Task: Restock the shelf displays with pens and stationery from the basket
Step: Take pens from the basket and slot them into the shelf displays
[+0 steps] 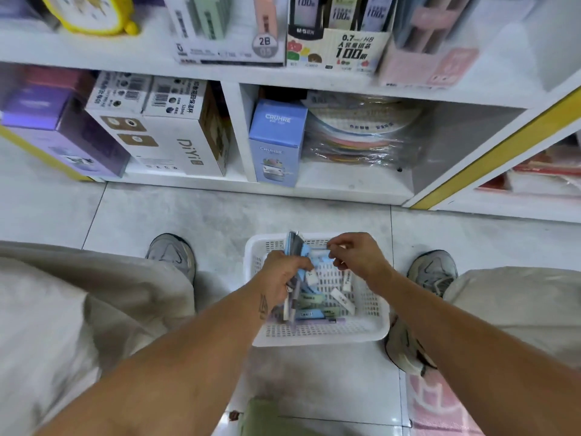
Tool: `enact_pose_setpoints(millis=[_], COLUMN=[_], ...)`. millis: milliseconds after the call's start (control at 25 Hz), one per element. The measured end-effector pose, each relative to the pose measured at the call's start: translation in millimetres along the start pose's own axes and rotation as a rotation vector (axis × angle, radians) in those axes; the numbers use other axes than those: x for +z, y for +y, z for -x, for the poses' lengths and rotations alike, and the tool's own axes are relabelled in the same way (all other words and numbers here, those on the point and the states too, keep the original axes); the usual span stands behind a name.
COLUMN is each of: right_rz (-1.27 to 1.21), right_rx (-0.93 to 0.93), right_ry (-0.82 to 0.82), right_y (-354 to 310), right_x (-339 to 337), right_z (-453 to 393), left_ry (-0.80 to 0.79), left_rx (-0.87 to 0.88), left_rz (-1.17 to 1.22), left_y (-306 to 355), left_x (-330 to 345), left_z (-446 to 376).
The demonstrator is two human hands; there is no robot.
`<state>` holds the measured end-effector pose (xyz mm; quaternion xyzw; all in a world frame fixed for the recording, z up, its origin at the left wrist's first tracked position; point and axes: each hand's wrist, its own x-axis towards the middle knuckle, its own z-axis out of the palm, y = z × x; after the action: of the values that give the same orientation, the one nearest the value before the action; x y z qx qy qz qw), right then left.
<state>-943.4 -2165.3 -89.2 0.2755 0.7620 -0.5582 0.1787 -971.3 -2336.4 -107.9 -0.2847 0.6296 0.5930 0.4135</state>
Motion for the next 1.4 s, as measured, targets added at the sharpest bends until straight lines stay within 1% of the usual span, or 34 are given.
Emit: enact_pose_setpoints(millis=[120,280,400,520,640,720,800,880,1080,1240,1400], right_rz=[0.039,0.078,0.171,0.238,0.149,0.063,0.035,0.027,0.156,0.118,0.158], right_rx=[-0.086,-0.23,-0.391,-0.582,-0.693,-0.742,-0.775,-0.79,-0.809,-0.834,-0.868], right_ry=[0.026,0.063,0.079,0.133,0.25,0.27,0.291,0.322,0.408,0.411,0.45], right_y=[-32,-91,-140,-192,-244,-272,-294,-307,-321,-321,-316], right_x=[-27,-69,-100,-131,-161,-178,-193,-204,-212,-218,-227], right_z=[12,40,68,100,122,131,138,138,126,118,113], left_ry=[-0.065,-0.155,-0.203,-0.272,-0.336,-0.357,-0.366,-0.377,-0.386,-0.374,-0.336], left_rx=[0.04,0.143,0.206,0.283,0.313,0.365,0.419,0.434,0.446,0.451,0.46], left_rz=[-0.14,-0.276,-0.402,-0.456,-0.396,-0.306,-0.22,-0.148,-0.043,-0.004,0.04], left_y=[32,95,142,187,229,252,271,286,300,306,317], left_x=[-3,-3,1,7,7,7,10,15,28,31,34], left_z=[26,78,124,178,225,245,257,259,246,234,231])
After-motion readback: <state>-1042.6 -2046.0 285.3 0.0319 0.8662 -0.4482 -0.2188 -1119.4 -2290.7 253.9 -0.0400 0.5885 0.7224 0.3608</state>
